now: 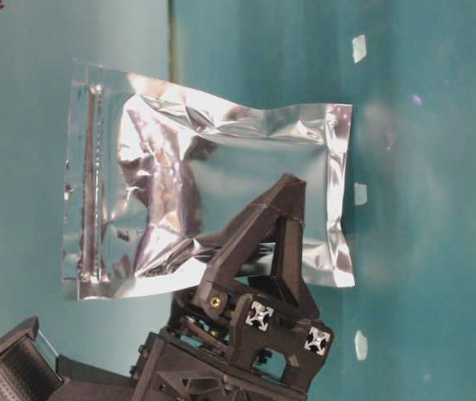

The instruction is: Hand over the silver zip bag and make it stand upright.

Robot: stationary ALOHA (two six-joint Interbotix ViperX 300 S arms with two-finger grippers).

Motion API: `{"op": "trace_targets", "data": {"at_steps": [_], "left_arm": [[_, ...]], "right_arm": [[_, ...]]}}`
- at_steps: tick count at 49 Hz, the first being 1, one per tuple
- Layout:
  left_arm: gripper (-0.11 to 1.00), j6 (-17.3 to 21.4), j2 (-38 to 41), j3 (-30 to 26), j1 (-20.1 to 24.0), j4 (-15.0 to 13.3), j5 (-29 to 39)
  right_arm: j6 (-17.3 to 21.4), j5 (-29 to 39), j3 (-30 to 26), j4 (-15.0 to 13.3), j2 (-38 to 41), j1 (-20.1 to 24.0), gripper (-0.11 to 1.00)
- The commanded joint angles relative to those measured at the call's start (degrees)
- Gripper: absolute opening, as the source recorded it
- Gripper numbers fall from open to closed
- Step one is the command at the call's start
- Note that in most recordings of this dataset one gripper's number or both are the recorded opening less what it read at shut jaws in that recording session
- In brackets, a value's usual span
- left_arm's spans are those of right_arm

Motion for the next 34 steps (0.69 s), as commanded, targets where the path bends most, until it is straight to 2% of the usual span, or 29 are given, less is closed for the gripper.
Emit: {"op": "trace_targets", "data": {"at_steps": [1,34], "left_arm": [[0.21,-0.09,-0.35,-0.26,-0.7,0.18,0.09],[0.21,0.0,-0.26,-0.62,-0.7,0.18,1.58]], "right_arm": [[0.53,-0.44,-0.53,0.09,-0.79,0.26,0.97],[0.53,-0.44,-0.44,0.09,-0.79,0.26,0.96]]}}
